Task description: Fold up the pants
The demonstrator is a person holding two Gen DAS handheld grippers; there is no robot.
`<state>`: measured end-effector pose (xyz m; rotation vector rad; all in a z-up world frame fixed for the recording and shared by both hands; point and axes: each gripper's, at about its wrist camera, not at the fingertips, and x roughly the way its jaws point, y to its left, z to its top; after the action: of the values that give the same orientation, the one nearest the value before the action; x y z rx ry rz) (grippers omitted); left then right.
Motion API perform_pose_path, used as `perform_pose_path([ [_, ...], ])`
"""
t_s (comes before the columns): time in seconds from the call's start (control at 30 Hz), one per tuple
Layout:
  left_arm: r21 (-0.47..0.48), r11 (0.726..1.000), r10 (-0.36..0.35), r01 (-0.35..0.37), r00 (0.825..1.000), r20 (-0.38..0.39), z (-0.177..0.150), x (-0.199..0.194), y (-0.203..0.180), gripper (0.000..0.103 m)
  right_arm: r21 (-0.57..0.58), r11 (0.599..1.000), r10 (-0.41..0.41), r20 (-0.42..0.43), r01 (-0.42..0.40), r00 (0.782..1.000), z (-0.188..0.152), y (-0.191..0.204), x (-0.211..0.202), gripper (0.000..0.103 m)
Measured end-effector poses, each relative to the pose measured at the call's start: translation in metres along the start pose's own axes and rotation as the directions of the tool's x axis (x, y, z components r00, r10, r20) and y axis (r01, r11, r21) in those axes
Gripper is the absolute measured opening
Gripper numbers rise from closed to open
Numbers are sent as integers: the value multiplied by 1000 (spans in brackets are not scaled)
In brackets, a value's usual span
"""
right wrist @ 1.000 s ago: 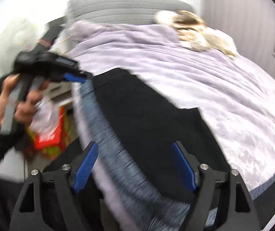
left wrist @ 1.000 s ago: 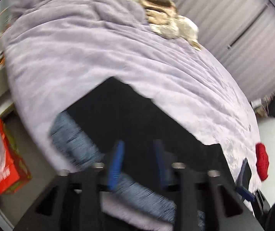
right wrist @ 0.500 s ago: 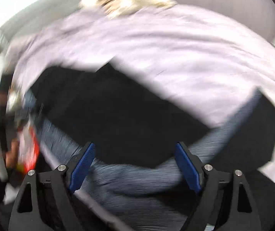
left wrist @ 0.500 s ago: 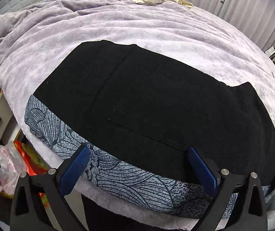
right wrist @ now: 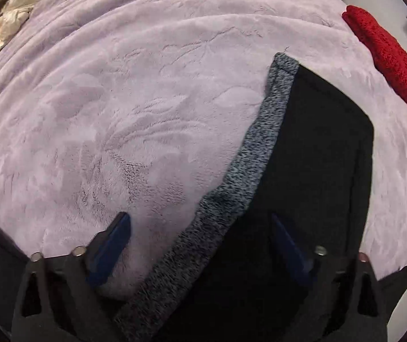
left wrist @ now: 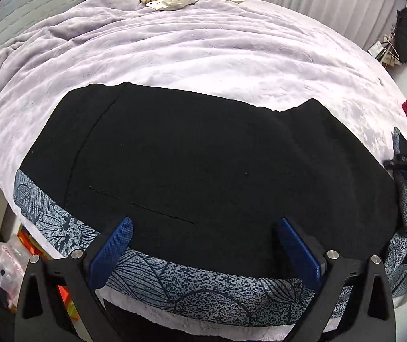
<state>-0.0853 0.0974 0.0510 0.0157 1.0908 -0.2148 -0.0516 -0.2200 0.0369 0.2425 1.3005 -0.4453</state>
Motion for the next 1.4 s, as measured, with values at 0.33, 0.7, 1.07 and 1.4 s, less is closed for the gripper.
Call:
perform_pose_path([
  [0.33, 140, 982, -125, 128, 992, -29, 9, -11, -64, 102, 185, 970, 84, 361, -159, 929, -135, -147, -139, 5],
  [0.7, 428, 893, -116, 140, 990, -82, -19, 4, -174, 102, 351, 821, 285, 430, -450, 856, -231, -223, -66, 86],
  [1.07, 361, 920, -122, 151, 987, -103, -15, 3, -167, 102, 324, 771, 316, 552, -548, 772, -201, -274, -71, 7],
  [1.4, 408, 894, -172, 188, 982, -75, -12, -25, -168, 102, 121, 944, 150, 672, -307, 725, -238, -225, -224, 7],
])
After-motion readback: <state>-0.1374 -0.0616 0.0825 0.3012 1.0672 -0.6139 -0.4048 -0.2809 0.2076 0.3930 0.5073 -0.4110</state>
